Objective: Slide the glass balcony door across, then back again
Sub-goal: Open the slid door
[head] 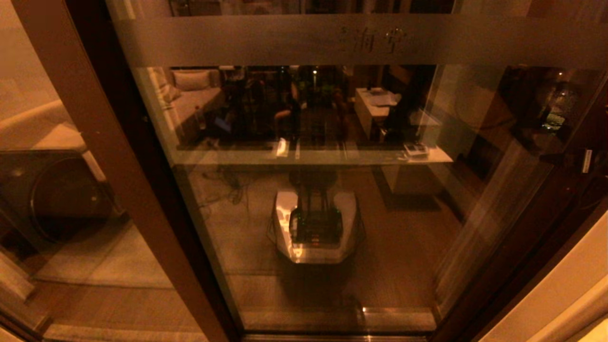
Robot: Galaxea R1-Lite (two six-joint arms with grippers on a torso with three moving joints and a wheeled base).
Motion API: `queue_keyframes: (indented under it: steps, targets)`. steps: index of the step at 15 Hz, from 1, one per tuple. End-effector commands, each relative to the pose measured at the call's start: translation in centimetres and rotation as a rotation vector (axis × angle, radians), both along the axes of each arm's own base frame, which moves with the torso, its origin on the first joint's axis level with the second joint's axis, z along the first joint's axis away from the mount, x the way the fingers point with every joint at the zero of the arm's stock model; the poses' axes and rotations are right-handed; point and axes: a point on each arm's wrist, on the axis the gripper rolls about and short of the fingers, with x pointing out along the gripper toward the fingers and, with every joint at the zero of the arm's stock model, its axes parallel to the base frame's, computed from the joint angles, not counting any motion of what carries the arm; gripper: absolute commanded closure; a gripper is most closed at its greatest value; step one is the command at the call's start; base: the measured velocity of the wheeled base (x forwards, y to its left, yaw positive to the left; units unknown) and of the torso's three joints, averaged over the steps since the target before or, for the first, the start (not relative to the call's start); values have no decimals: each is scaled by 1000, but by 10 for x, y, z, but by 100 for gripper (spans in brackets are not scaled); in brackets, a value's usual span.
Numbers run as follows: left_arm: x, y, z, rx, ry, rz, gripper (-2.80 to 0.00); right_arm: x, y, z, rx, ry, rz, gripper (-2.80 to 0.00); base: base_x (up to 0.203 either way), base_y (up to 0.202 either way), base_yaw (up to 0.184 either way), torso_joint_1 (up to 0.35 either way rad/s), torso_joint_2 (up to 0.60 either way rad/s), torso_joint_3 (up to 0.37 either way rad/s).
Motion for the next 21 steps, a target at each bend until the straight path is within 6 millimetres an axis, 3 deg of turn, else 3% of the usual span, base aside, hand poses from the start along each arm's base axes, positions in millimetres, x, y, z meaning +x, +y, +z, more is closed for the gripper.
queue_keyframes:
  steps: [1, 21]
  targets:
    - [0, 0, 0, 1, 1, 0, 0, -1, 4, 1, 1, -2, 15, -280, 0, 0, 0, 0, 0, 0]
    - [0, 0, 0, 1, 1, -1, 0, -14, 38, 2, 10, 13, 91, -280, 0, 0, 0, 0, 0, 0]
